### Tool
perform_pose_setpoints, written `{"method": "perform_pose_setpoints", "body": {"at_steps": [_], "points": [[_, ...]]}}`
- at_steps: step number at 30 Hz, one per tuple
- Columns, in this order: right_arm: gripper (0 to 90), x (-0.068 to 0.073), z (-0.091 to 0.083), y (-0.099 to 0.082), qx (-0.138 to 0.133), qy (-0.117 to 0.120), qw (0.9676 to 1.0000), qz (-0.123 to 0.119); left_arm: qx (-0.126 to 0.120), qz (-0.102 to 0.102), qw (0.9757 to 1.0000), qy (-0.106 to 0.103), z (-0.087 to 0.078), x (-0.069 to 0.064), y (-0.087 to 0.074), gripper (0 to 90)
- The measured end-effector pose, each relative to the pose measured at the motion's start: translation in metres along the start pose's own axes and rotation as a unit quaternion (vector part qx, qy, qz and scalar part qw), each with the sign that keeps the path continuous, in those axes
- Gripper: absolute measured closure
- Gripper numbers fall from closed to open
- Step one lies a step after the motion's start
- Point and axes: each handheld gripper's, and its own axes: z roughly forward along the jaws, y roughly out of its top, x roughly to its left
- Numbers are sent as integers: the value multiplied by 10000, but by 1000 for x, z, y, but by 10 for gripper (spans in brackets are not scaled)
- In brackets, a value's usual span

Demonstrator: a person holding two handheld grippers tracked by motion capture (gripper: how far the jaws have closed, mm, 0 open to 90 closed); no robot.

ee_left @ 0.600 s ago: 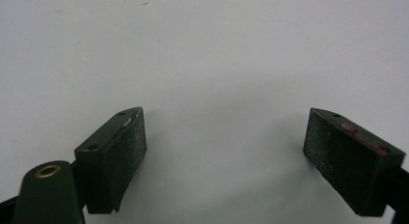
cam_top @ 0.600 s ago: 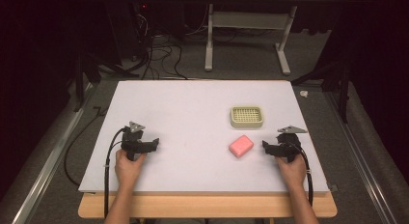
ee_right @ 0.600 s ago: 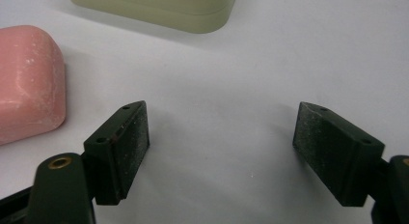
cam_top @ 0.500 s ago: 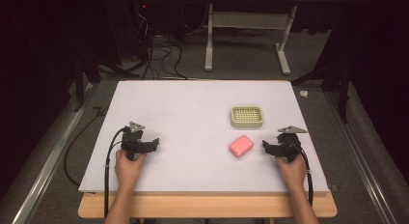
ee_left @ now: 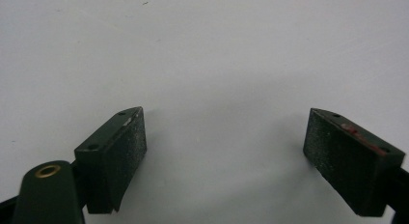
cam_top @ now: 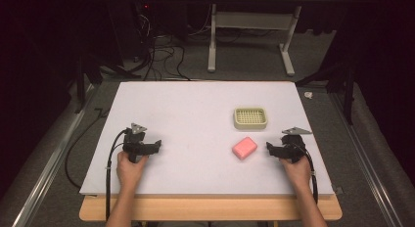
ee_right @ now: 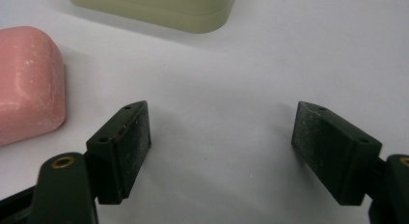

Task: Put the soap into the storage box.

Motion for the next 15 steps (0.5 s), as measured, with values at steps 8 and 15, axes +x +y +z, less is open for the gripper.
{"method": "perform_pose_setpoints", "body": {"at_steps": [8, 15], "points": [[205, 0, 0, 0, 8, 30, 10000, 11, -4, -16, 10000, -15, 0, 1, 0, 160], [201, 1, -6, -2, -159, 209, 9996, 110, -7, -21, 10000, -16, 0, 1, 0, 162]]}}
